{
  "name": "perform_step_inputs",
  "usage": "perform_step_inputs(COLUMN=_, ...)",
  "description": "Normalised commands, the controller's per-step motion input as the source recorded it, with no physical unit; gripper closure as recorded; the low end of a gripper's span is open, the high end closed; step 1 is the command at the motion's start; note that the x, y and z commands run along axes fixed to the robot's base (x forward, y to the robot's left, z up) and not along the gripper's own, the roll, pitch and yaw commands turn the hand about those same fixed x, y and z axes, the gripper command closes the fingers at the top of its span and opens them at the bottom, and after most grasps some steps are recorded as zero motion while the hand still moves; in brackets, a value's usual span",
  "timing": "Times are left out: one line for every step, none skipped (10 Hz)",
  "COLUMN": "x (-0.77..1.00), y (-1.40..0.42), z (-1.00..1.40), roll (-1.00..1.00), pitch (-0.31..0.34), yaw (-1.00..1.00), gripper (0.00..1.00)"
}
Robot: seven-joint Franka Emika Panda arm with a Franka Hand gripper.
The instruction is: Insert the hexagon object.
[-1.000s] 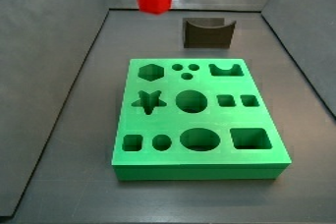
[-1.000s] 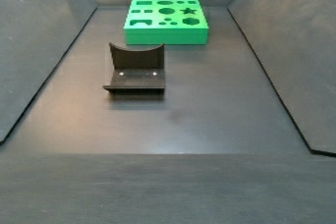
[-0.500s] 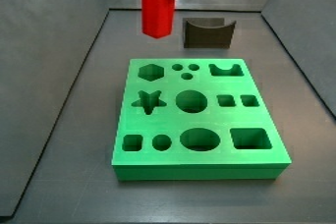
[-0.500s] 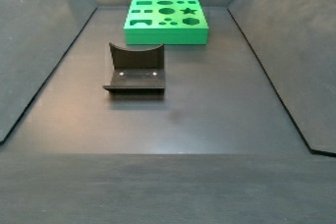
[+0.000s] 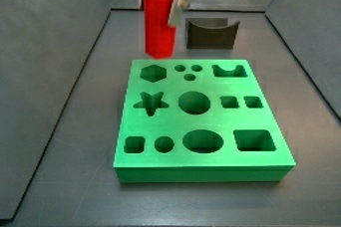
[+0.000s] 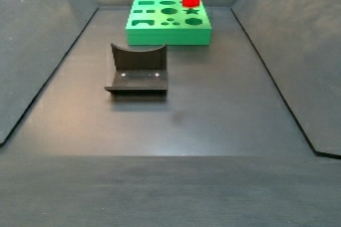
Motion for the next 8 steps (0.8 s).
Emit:
perform_step_inputs(x=-0.07, y=0.00, z=-0.59, roll=-0.16, pitch=0.059, yaw=-0.87, gripper=1.00)
perform_step_inputs(x=-0.31, y=0.00, z=-0.43, roll=-0.15, pitch=0.011, yaw=-0.75, gripper=1.00)
perform_step_inputs(x=-0.42, y=0.10, z=-0.27, roll=-0.25, pitch=0.000, yaw=-0.53, gripper=1.00)
perform_step_inputs(x=-0.27, y=0.19, z=-0.25, roll=-0.20, pitch=-0.086, yaw=0.00, gripper=1.00)
perform_step_inputs(x=-0.13, y=0.01, z=-0.33, roll=-0.16, pitch=-0.083, yaw=0.21, gripper=1.00)
perform_step_inputs(x=0.00, y=0.00, z=-0.24, roll=-0.22, pitch=-0.074, yaw=-0.30, gripper=1.00)
perform_step_inputs(x=0.00, y=0.00, z=-0.22, roll=-0.20, pitch=-0.041, yaw=-0.47, gripper=1.00)
perform_step_inputs(x=0.00, y=0.01, z=-0.37, roll=-0.16, pitch=-0.027, yaw=-0.04, gripper=1.00)
